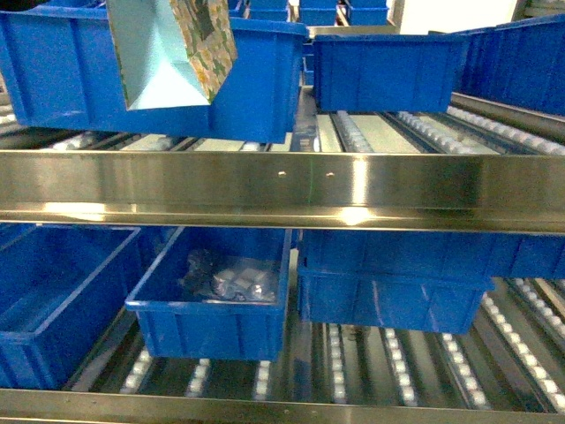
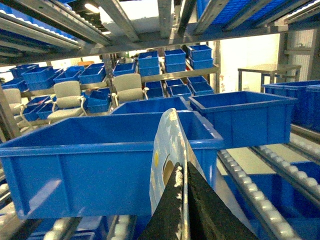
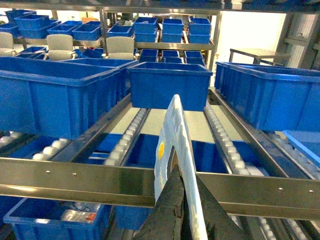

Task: Move flower gift bag to table near conveyor

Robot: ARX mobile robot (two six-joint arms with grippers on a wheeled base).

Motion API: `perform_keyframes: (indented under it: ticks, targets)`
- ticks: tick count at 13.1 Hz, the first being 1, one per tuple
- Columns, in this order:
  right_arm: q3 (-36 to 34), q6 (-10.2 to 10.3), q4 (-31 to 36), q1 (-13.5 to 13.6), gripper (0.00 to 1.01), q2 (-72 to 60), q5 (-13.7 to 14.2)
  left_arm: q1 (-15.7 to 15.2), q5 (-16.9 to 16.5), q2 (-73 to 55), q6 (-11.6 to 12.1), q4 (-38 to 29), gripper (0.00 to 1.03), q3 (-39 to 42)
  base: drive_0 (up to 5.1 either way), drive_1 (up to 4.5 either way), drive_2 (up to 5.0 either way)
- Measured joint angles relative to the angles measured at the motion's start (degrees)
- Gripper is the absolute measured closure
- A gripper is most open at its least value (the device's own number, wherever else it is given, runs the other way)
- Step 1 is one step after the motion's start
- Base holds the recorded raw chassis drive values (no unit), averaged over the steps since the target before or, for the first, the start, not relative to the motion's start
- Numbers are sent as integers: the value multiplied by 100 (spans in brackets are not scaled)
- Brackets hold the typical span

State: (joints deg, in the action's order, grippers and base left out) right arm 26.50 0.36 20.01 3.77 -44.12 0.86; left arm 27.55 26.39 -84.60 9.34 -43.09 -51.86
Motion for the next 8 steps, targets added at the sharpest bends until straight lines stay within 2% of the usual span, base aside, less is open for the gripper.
perform_keyframes:
  ticks: [3, 8]
  targets:
    - [-2, 0, -15, -2, 99, -2, 0, 0, 0, 2, 0, -2, 101, 0, -496, 244, 244]
    - [-2, 0, 9, 0, 99, 0, 0, 0, 0, 2, 2, -24, 101, 0, -470, 115, 372]
